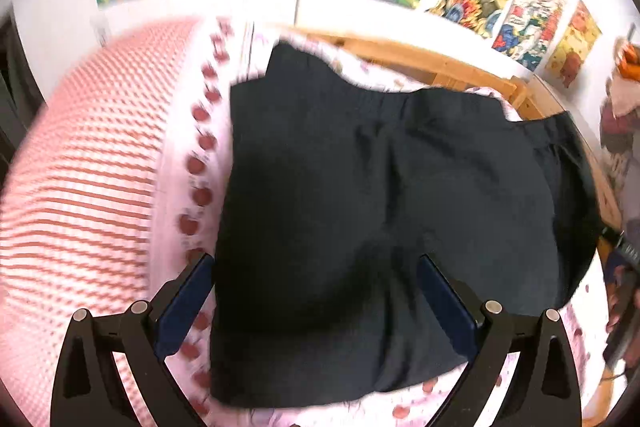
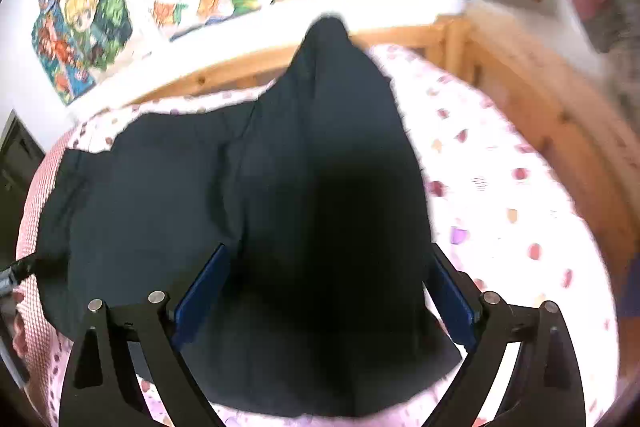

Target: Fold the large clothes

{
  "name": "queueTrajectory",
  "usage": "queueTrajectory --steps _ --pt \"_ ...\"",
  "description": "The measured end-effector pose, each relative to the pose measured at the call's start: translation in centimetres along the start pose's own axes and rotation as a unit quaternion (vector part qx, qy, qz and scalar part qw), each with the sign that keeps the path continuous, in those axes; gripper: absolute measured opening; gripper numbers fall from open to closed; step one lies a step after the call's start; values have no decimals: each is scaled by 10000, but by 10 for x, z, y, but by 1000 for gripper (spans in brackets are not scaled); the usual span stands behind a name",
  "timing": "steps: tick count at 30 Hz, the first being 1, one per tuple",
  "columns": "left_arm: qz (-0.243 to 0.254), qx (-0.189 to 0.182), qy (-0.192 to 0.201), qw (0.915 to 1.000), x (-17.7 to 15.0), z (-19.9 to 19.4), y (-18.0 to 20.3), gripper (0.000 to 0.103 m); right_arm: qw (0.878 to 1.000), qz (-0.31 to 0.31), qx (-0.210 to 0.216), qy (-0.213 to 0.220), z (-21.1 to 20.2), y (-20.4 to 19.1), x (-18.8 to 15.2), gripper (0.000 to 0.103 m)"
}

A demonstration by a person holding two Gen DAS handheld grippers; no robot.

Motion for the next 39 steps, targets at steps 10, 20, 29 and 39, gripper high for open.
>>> queueTrajectory --steps 10,20,29,39 --pt "451 190 1298 9903 -63 -152 36 103 9876 -876 239 1281 -159 -44 -46 99" --pt "130 -46 2191 9756 -130 -232 40 103 9752 -1087 806 1749 -239 -40 -123 101" --pt "300 59 2259 9737 -200 -237 53 103 9726 -1425 1099 1473 -247 -36 -196 101" --pt "722 230 2758 9582 -248 -247 74 103 9764 -1333 1100 1298 -229 -15 -229 101"
Point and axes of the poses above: each gripper's, at about its wrist camera, not at the fingertips, and z roughly the way its jaws point, y to its right, x to its top, the point moved 8 cm from there along z, roughly the way its jaws point, and after that the axes turned 12 degrees about -y, right-handed, at the moved point
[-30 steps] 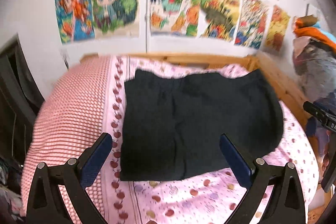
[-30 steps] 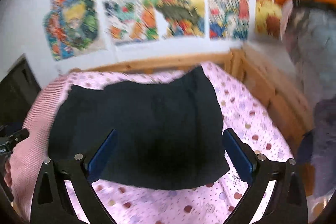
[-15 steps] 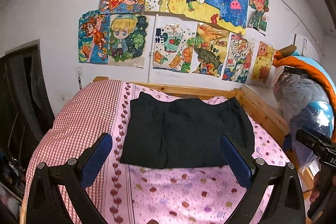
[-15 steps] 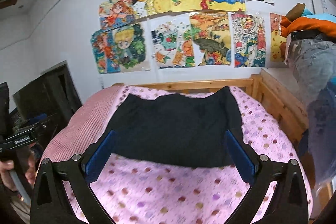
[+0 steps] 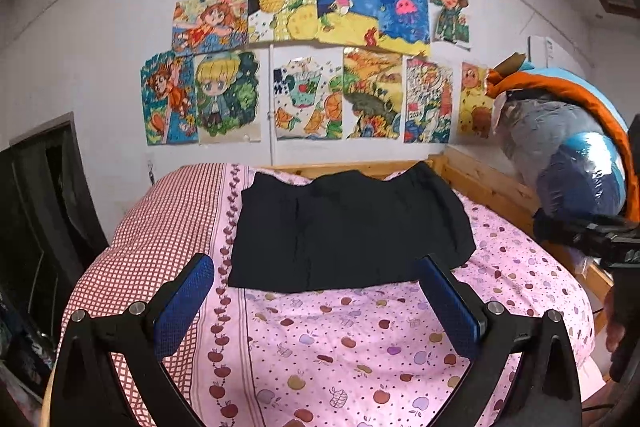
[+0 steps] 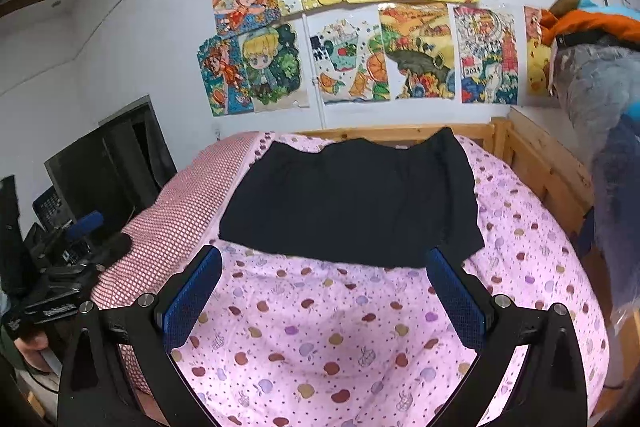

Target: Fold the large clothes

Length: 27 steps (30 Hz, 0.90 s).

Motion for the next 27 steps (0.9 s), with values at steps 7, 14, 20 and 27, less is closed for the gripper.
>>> queueTrajectory --steps 7,14,20,27 --pt "-156 98 -225 9996 -4 17 -12 103 9989 -117 -93 -438 28 3 -22 101" --pt "-218 245 -577 9978 -19 34 -21 103 9982 -497 -103 -316 26 -17 -15 101" --pt "-128 220 -568 9981 -19 34 -19 103 9975 -651 26 -259 21 -32 -8 101" --pt "-65 207 -511 9985 -18 30 -16 103 9978 -616 32 -230 18 -34 -8 101"
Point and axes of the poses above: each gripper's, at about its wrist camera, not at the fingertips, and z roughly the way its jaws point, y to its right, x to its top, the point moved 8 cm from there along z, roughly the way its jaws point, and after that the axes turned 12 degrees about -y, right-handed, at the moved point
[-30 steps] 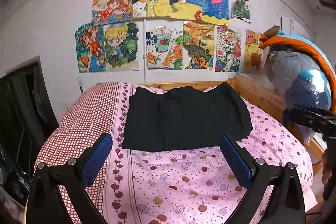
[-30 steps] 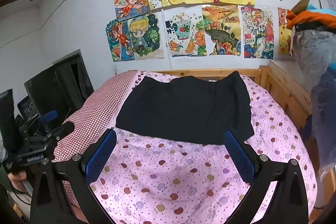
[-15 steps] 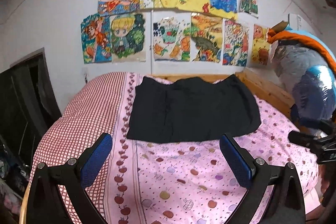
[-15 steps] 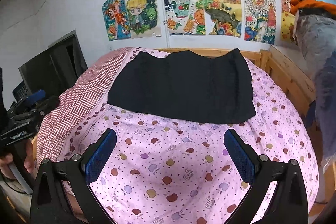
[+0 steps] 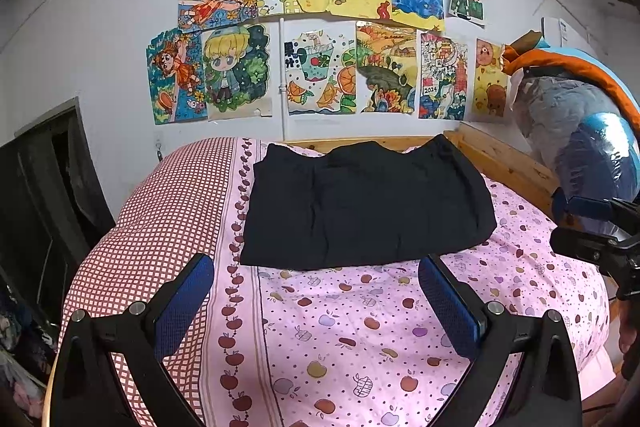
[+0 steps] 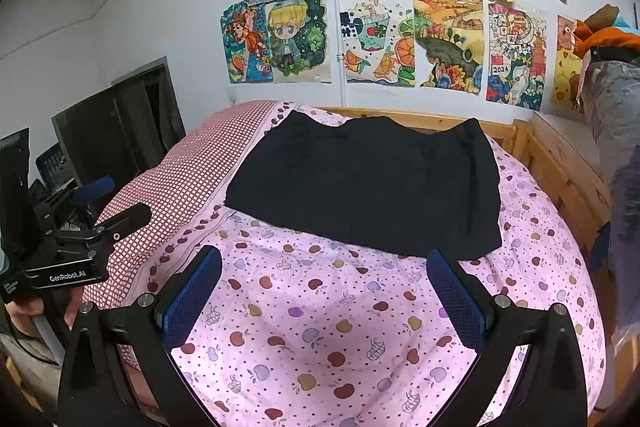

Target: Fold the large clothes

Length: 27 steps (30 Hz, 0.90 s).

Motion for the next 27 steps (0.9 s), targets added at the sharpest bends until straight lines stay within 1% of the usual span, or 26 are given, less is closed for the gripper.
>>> queueTrajectory --steps 8,27 --pt "14 -13 56 10000 4 -4 1 103 9998 160 23 -64 1 7 -1 101" --pt "52 -6 76 10000 6 -7 4 103 9998 184 58 -60 0 9 -1 101"
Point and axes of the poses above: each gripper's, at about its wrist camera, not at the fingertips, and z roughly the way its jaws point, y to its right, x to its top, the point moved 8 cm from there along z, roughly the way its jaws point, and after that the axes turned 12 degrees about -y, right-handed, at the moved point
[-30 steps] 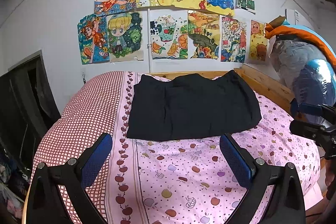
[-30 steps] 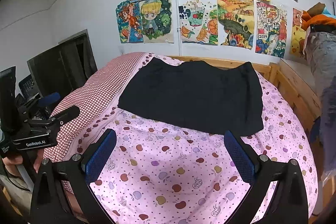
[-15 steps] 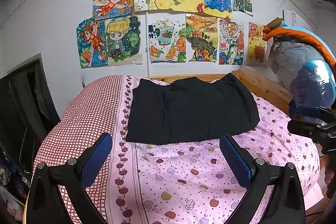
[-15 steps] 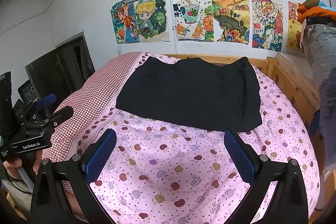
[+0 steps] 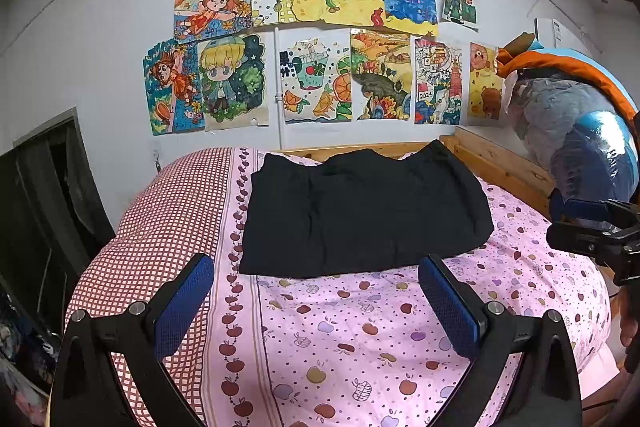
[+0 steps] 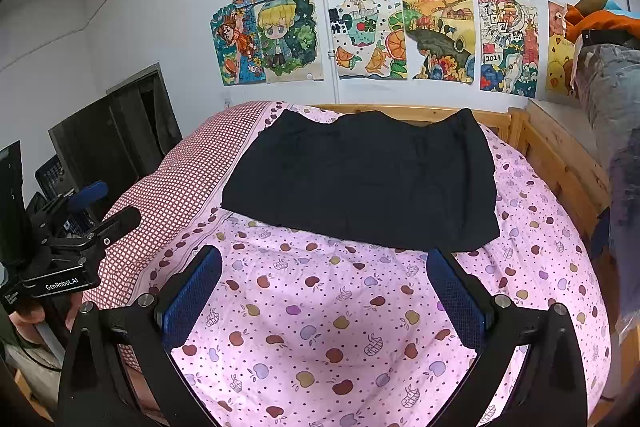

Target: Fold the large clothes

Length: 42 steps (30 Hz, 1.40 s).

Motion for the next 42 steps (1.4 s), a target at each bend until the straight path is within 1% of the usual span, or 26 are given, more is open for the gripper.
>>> queueTrajectory --steps 14,20,27,42 --pt "59 16 -4 10000 1 0 0 103 10000 43 -1 -19 1 -1 1 101" --pt "267 291 116 9992 6 -1 -5 103 10000 83 17 -50 2 1 1 101" --pt "306 372 89 9988 6 0 -6 103 9999 85 23 -50 2 2 1 101" --pt "403 380 122 9984 4 3 -10 103 9998 138 52 -118 7 7 -2 101"
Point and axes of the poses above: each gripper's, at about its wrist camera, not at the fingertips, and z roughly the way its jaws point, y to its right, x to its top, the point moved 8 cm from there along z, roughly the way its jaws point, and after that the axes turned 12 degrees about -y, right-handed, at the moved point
